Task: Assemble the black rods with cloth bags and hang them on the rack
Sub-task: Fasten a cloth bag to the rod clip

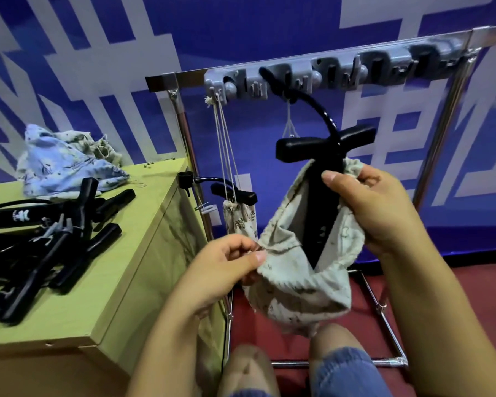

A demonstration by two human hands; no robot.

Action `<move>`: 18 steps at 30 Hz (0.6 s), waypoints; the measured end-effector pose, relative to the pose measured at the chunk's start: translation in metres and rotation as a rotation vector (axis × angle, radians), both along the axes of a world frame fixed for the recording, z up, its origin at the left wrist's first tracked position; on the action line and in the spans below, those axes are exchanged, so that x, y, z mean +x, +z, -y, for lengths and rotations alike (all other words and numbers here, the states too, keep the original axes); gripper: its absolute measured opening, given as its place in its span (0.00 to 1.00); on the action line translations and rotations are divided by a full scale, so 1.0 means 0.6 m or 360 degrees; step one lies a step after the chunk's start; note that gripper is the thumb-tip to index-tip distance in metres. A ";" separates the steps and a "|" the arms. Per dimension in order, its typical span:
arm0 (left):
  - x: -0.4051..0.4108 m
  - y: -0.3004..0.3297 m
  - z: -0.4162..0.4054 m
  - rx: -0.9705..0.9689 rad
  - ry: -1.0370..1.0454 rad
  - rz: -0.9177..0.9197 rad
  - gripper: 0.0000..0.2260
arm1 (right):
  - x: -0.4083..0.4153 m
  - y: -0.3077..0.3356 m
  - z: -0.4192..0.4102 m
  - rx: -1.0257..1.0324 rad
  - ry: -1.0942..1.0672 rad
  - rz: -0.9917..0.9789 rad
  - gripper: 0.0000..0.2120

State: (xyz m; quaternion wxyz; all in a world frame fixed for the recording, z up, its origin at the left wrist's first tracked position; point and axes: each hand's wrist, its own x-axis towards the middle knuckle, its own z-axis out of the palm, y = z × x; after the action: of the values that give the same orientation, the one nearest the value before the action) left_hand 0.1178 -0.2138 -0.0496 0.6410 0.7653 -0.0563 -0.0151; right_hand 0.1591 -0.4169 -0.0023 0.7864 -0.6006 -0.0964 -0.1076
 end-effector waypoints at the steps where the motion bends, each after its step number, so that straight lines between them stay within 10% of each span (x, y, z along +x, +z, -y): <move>1: 0.001 -0.001 -0.003 -0.0031 0.0034 0.0032 0.05 | 0.003 -0.002 0.003 -0.0001 -0.0015 -0.0011 0.04; 12: 0.013 0.012 -0.067 -0.1595 -0.0223 -0.0043 0.05 | 0.012 -0.029 0.027 -0.0440 -0.0068 0.0081 0.09; 18: 0.019 0.003 -0.092 -0.1783 -0.0106 0.0046 0.24 | 0.022 -0.041 0.041 -0.0303 -0.0162 -0.0041 0.04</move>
State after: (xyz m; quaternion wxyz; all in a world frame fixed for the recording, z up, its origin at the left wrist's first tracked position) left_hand 0.1292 -0.1588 -0.0481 0.9480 0.3057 -0.0887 0.0074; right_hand 0.1726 -0.4416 -0.0269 0.7204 -0.6781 -0.0654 -0.1300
